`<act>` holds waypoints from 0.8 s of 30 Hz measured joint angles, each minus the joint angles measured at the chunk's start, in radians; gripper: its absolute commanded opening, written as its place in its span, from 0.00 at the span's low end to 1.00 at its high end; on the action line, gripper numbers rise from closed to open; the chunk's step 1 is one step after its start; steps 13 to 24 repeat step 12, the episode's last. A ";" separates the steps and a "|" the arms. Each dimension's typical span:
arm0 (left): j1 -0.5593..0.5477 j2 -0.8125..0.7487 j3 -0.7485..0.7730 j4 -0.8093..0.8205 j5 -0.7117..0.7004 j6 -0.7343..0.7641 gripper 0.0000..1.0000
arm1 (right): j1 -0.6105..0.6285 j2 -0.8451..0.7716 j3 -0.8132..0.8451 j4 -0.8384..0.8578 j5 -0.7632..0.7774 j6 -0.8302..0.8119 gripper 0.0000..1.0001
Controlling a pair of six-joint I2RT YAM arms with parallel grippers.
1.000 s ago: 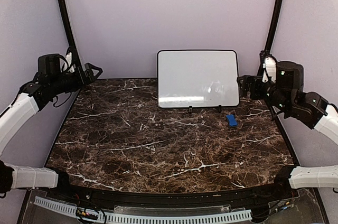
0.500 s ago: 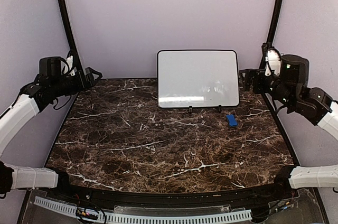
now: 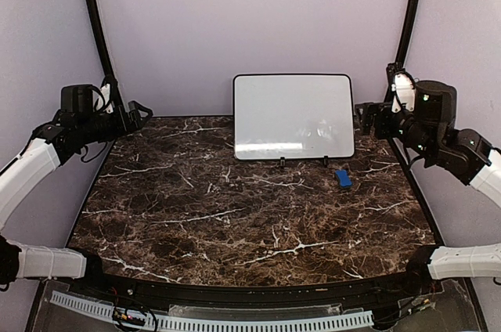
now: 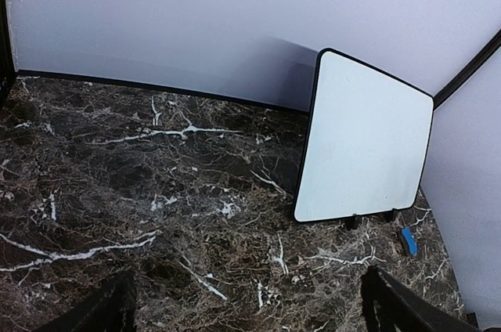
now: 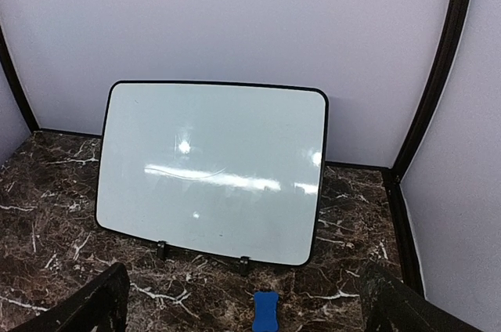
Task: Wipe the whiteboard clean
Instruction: Reset both arms
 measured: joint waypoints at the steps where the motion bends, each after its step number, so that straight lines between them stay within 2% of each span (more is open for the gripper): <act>1: 0.000 0.000 0.000 0.000 0.000 0.000 0.99 | 0.000 0.000 0.000 0.000 0.000 -0.003 0.99; 24: 0.000 0.000 0.005 0.000 -0.003 0.000 0.99 | 0.000 0.000 0.012 -0.001 0.028 -0.009 0.98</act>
